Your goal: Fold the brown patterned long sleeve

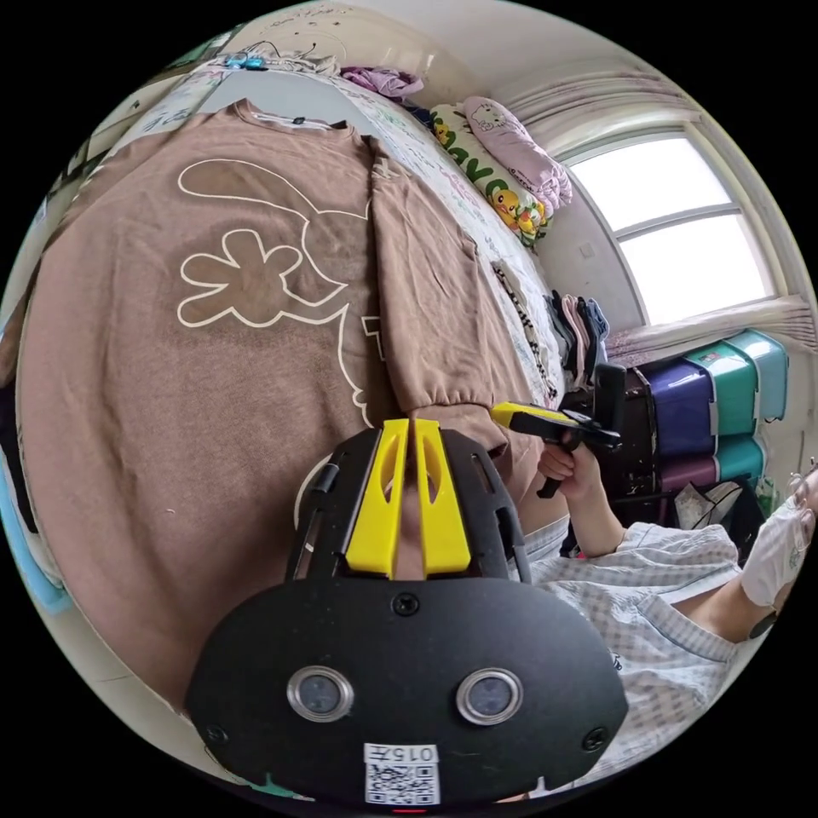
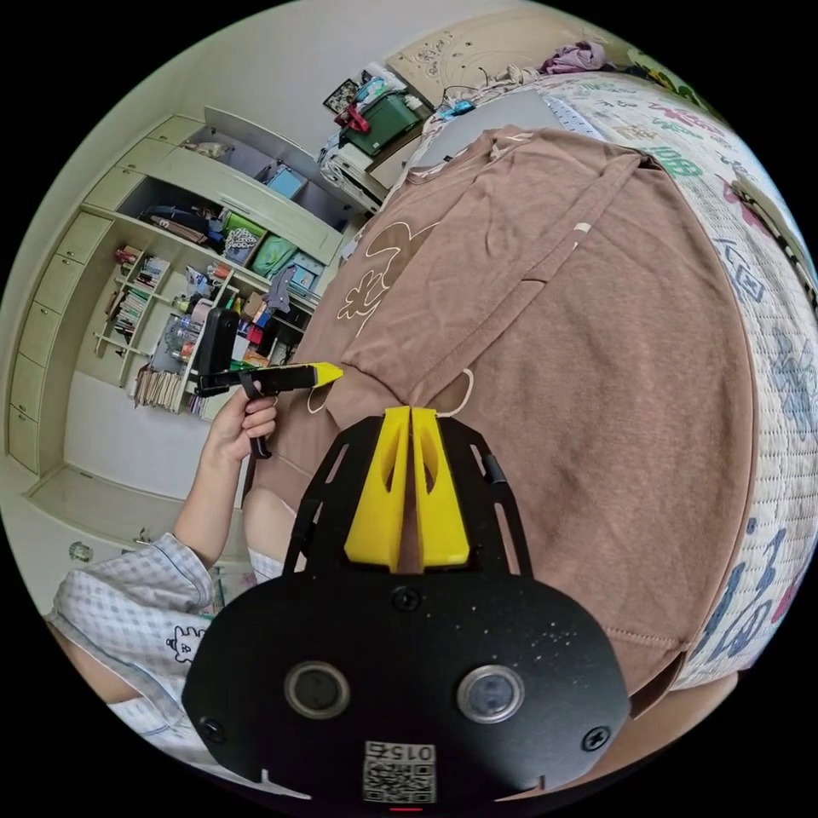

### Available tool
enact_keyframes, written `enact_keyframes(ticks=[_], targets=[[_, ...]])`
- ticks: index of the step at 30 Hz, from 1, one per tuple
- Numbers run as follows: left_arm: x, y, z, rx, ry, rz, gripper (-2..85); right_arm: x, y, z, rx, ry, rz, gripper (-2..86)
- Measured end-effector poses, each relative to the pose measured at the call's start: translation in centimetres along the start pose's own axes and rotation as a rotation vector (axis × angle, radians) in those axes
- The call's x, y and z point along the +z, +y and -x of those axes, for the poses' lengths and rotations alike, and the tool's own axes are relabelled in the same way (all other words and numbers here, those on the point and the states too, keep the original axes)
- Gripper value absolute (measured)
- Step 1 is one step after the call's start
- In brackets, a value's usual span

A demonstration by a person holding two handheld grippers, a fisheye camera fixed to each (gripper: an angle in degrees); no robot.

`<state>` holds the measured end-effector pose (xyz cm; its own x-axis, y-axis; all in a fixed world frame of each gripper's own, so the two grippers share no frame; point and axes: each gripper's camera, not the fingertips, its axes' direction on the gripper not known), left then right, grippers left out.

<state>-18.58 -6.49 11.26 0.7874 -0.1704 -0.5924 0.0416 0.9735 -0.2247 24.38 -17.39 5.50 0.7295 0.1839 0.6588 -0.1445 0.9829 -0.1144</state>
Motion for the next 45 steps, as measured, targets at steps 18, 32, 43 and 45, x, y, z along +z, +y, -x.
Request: enact_keyframes(ticks=[18, 32, 43, 45], targets=[[-10.4, 7.2, 7.5, 0.024, 0.007, -0.165, 4.6, 20.4, 13.5, -11.2, -0.300, 0.386, -0.038, 7.2], [-27.2, 20.6, 43.5, -0.818, 0.337, -0.869, 11.5, 55.0, -9.8, -9.4, -0.696, 0.092, 0.158, 8.0], [-25.4, 19.6, 55.7, -0.989, 0.429, -0.913, 12.6, 85.8, -24.0, -17.0, -0.716, 0.583, 0.199, 13.9], [-25.1, 20.0, 56.4, -0.989, 0.434, -0.942, 11.4, 88.4, -24.7, -18.7, -0.698, 0.601, 0.204, 14.9]])
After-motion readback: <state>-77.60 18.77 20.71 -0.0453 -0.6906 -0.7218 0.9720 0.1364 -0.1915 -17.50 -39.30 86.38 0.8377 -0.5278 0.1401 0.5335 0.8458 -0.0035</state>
